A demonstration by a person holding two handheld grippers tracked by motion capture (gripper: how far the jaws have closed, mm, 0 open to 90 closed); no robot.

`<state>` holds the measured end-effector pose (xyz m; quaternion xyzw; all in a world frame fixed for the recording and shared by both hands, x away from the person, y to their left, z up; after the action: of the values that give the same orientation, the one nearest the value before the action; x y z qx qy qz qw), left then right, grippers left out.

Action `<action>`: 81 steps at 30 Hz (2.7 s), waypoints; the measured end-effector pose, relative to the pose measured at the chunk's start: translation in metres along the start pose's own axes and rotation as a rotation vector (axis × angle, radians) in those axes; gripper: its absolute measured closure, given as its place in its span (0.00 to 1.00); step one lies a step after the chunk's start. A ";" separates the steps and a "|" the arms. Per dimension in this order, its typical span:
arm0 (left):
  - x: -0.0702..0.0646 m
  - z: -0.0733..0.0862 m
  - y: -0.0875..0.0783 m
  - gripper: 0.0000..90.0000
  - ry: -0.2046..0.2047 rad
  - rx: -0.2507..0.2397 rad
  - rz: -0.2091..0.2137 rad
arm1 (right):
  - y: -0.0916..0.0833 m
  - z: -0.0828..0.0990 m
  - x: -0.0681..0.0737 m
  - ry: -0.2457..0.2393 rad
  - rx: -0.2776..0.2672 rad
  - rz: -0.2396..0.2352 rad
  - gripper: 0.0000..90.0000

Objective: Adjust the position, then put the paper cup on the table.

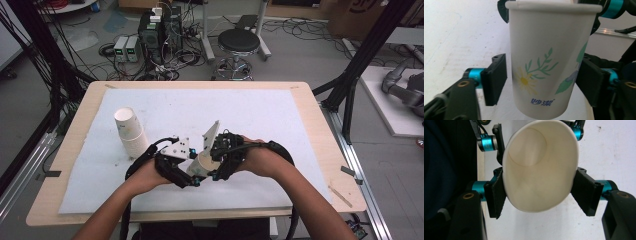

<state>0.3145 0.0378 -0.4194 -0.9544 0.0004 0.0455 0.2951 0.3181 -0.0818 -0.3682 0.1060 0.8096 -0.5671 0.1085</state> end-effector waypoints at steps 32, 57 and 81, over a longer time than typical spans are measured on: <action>0.015 0.034 -0.011 0.40 -0.120 -0.275 -0.172 | -0.018 0.048 -0.002 0.427 -0.513 0.174 0.19; 0.022 0.043 -0.047 0.40 -0.111 -0.464 -0.384 | -0.012 0.157 -0.001 0.712 -0.586 0.437 0.19; 0.087 0.020 -0.027 0.38 -0.174 -0.483 -0.478 | -0.014 0.166 -0.002 0.729 -0.580 0.435 0.22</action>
<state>0.4002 0.0736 -0.4283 -0.9623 -0.2590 0.0553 0.0619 0.3256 -0.2431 -0.4106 0.4282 0.8781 -0.2098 -0.0402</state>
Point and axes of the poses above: each handheld gripper's, and its own axes: y roughly forward along the jaws, z roughly out of its underside, x roughly to its left, the point moved 6 cm from there along y, roughly forward along the jaws, and after that the axes turned 9 degrees about z, right-handed, at the moved point
